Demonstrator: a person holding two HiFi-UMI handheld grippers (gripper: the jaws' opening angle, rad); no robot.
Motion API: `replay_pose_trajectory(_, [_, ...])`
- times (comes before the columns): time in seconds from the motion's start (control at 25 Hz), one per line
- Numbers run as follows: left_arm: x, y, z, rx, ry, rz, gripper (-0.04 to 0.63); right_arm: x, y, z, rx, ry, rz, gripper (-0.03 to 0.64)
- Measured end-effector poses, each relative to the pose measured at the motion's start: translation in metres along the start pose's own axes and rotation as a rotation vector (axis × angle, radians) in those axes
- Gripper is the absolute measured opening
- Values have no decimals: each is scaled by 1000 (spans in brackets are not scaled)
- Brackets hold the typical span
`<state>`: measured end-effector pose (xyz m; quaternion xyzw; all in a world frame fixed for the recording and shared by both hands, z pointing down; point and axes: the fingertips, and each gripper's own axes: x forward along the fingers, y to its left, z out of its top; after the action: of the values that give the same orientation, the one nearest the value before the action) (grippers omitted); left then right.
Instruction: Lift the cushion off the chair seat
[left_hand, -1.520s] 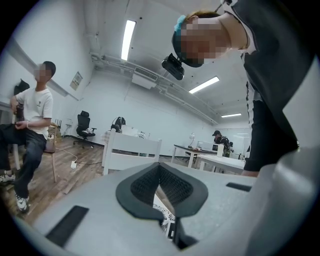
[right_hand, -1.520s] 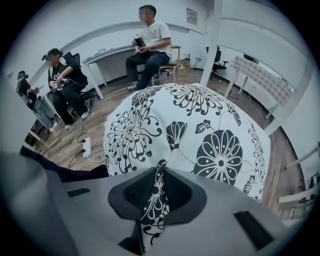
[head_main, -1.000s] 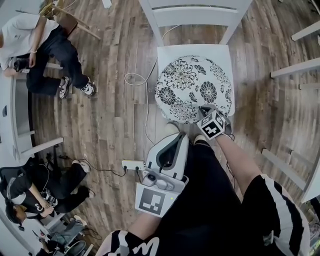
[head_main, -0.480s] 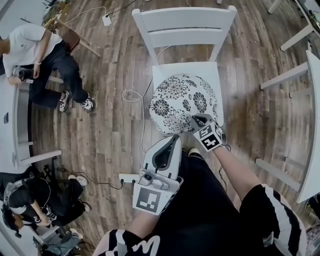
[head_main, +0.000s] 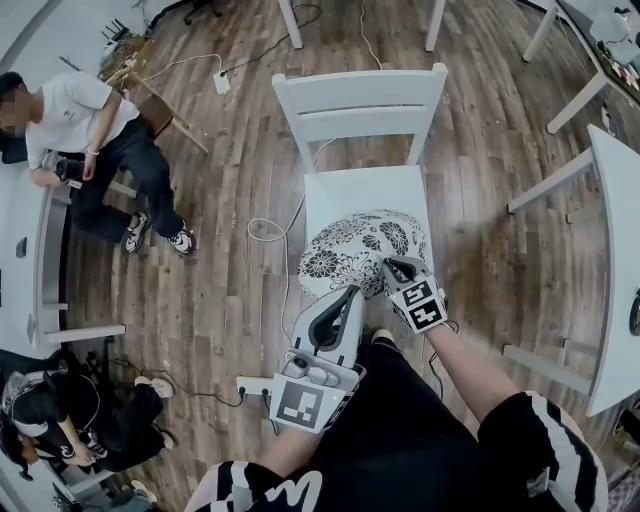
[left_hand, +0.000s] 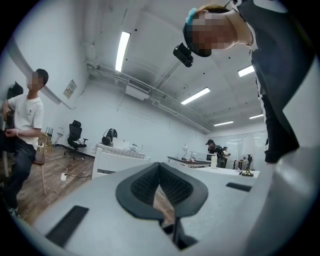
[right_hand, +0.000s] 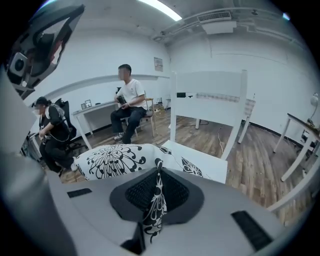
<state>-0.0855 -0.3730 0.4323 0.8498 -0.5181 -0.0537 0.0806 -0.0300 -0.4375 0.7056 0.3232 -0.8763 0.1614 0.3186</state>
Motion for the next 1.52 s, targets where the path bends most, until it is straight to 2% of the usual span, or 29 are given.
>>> replay_pose_trajectory(0.24, [-10, -6, 4, 26, 5, 11, 0, -33, 6, 24, 28, -81, 0, 32])
replay_pose_trajectory(0.4, [-12, -9, 7, 29, -1, 24, -1, -63, 9, 54, 47, -173, -2, 32])
replay_pose_trajectory(0.6, [-8, -17, 24, 63, -25, 8, 0, -100, 11, 95, 66, -290, -8, 32])
replay_pose_trajectory(0.88, [-12, -20, 47, 94, -79, 38, 0, -144, 15, 149, 78, -436, -4, 32])
replay_pose_trajectory(1.16, [-16, -15, 68, 106, -126, 76, -1, -188, 8, 188, 113, -573, -27, 32])
replay_pose_trajectory(1.52, [-10, -28, 93, 142, -172, 53, -1, -240, 3, 227, 98, -713, -43, 32])
